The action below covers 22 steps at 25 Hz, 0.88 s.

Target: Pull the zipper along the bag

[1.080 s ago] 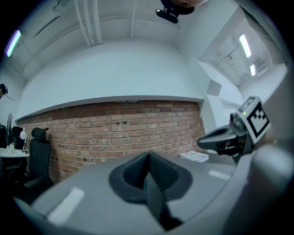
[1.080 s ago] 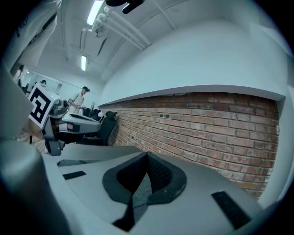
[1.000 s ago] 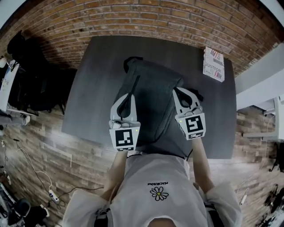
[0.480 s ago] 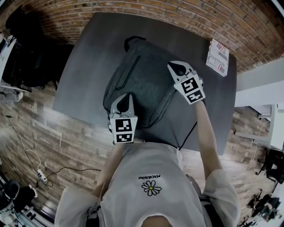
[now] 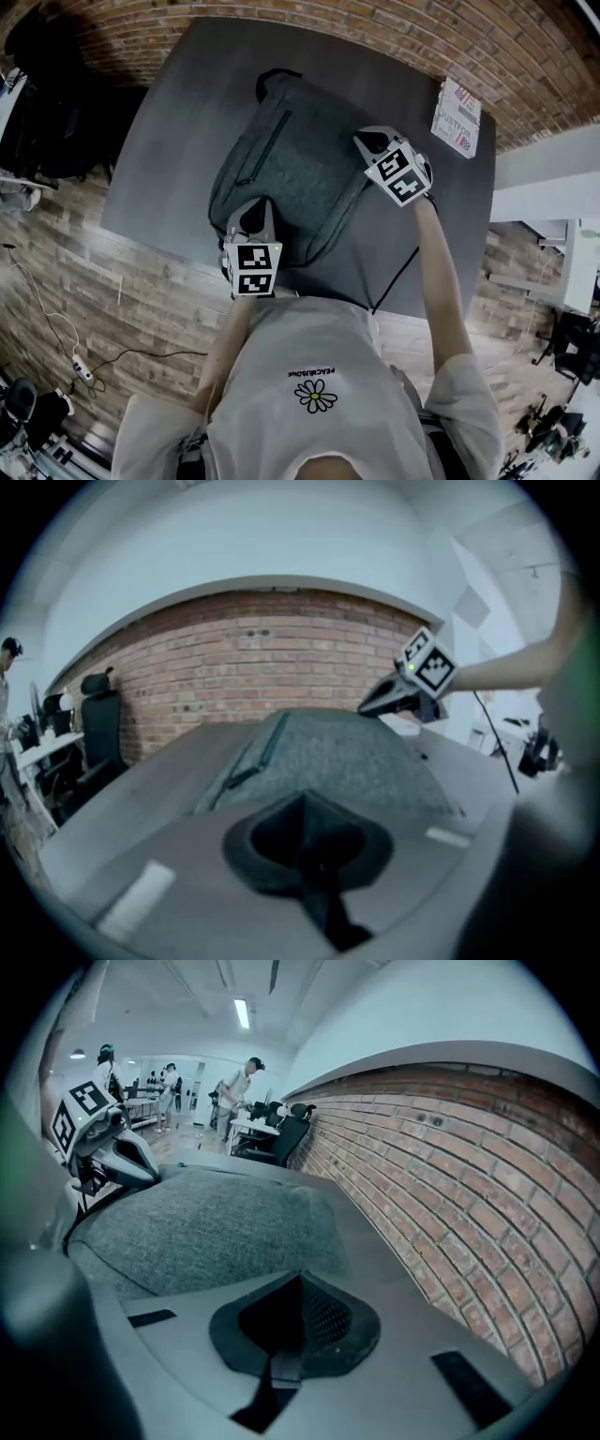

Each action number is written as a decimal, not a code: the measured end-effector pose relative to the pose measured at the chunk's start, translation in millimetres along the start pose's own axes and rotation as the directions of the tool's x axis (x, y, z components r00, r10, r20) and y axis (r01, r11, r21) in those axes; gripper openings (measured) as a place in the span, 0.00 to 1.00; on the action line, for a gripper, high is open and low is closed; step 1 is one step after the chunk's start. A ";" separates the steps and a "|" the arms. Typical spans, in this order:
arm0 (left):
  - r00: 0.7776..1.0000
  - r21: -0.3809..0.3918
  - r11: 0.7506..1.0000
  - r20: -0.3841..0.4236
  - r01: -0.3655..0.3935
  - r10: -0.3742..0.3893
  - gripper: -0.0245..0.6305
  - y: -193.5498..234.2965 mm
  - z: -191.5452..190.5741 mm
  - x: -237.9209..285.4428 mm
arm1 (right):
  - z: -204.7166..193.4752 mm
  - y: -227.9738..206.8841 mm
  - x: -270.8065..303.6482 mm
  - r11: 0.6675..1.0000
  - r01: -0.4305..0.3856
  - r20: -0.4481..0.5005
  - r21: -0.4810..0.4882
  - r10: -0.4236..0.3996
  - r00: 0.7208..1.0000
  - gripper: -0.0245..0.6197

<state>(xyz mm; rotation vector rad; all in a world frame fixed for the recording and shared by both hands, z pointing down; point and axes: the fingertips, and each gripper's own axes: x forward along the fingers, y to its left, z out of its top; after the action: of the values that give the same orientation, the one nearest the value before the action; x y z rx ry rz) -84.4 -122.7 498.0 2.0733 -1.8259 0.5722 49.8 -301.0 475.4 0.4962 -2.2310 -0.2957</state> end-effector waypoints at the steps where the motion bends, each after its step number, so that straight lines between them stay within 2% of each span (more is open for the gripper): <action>1: 1.000 0.009 1.000 -0.002 0.000 0.000 0.04 -0.1 -0.2 1.0 | -2.7 0.1 -1.2 1.000 -0.003 -0.002 0.002 0.003 1.000 0.04; 7: 1.000 0.025 1.000 -0.023 -0.009 0.010 0.04 1.5 1.5 10.2 | -9.8 -0.8 -1.1 0.999 -0.039 -0.068 -0.003 0.039 0.997 0.04; 14: 0.999 0.048 0.999 -0.050 -0.020 0.022 0.04 28.0 13.6 32.4 | -17.2 3.7 -1.1 0.995 -0.093 -0.167 0.045 0.100 0.981 0.04; 18: 0.999 0.097 0.995 -0.052 -0.006 0.011 0.04 38.3 24.0 50.3 | -27.4 9.3 -9.2 0.993 -0.086 -0.217 0.075 0.101 0.971 0.04; 22: 0.999 0.147 0.989 -0.043 0.013 -0.007 0.03 41.8 38.6 73.9 | -41.6 16.8 -24.7 0.987 -0.058 -0.223 0.148 0.090 0.971 0.04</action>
<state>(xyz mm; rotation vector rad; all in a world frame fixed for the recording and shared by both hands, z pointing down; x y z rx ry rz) -114.9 -210.8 500.0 2.1450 -1.7983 0.7630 92.0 -277.0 491.7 0.4943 -2.0472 -0.0389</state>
